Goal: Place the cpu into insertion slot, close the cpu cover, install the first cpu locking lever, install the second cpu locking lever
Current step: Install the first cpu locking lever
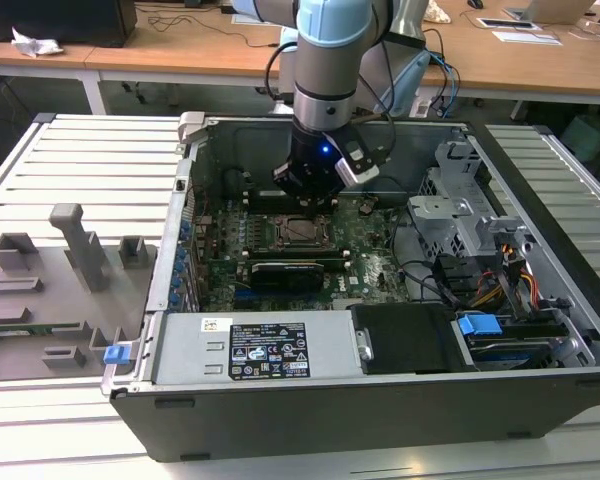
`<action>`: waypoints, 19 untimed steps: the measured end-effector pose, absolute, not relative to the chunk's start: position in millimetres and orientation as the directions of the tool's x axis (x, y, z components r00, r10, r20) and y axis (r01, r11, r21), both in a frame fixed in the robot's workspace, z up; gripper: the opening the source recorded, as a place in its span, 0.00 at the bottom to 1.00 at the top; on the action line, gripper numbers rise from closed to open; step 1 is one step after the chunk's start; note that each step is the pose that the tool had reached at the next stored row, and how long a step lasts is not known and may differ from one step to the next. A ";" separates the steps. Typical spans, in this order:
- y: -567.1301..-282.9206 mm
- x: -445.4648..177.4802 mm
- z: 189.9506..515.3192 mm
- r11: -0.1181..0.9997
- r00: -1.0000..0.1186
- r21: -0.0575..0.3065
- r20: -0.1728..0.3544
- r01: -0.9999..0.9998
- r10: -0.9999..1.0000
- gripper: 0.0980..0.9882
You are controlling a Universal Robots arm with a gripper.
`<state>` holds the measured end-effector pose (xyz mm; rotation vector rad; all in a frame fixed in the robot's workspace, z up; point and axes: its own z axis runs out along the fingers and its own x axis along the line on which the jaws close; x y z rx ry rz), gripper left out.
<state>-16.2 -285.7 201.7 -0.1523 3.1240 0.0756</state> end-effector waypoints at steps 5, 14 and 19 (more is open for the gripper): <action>-285.5 -15.8 201.4 0.994 -0.995 0.047 -0.015 -0.097 -0.097 0.01; -285.0 -15.5 204.8 0.994 -0.995 0.051 -0.015 -0.098 -0.097 0.01; -284.9 -15.5 201.2 0.994 -0.995 0.041 -0.014 -0.098 -0.097 0.01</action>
